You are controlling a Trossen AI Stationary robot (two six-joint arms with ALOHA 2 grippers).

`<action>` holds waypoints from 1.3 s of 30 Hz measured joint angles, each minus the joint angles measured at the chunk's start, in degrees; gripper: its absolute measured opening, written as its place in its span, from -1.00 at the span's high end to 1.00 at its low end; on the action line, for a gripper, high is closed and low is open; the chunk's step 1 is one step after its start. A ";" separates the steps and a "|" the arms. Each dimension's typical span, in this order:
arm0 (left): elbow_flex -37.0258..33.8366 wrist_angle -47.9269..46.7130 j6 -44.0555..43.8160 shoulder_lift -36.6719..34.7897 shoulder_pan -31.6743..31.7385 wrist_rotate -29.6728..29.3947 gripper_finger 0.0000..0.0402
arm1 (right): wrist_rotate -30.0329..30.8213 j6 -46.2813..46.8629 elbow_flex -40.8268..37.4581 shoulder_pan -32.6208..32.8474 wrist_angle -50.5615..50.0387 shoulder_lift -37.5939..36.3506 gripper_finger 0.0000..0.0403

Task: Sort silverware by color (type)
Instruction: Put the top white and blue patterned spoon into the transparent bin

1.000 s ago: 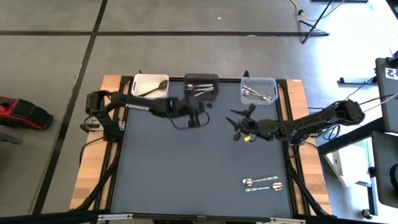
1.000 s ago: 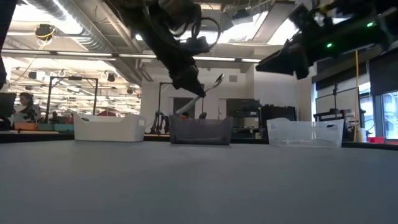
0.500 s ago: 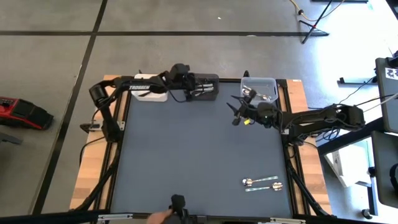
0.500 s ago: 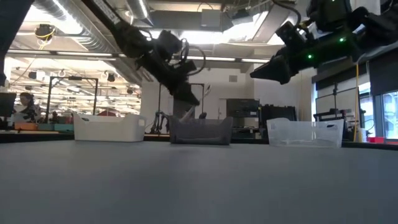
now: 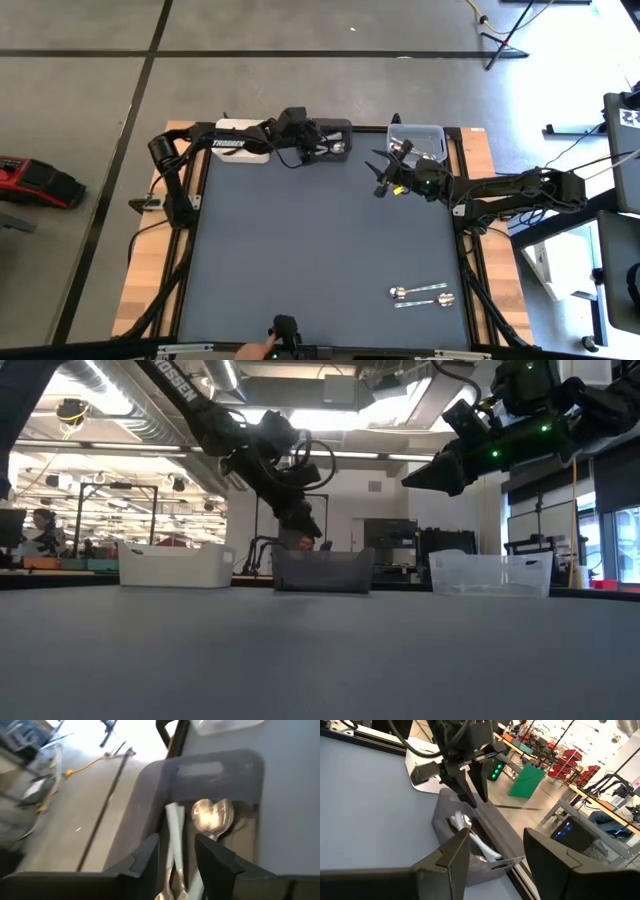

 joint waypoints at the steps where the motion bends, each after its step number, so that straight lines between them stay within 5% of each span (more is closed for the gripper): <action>1: 0.00 -0.53 0.03 -0.30 -0.64 -2.15 0.39 | 0.00 0.00 0.00 0.00 0.04 0.01 0.11; 7: 0.00 -8.54 -2.37 -5.23 -6.08 -4.64 0.37 | -1.87 1.77 0.00 0.09 -0.39 0.01 0.11; 15: -3.89 -8.94 -11.43 -7.76 -17.03 1.75 0.37 | -3.42 1.76 0.00 6.74 -3.09 0.00 0.11; 22: -8.35 3.39 -16.80 -7.74 -30.64 -6.14 0.37 | 0.10 5.20 0.00 17.63 -5.80 0.00 0.11; 28: -8.37 3.35 -20.50 -7.73 -41.02 -11.55 0.36 | -0.19 11.19 0.00 27.94 -11.72 -0.02 0.11; 39: -8.37 6.79 -29.76 -7.73 -52.62 -18.34 0.36 | 1.05 36.91 15.38 45.76 -51.27 -0.24 0.11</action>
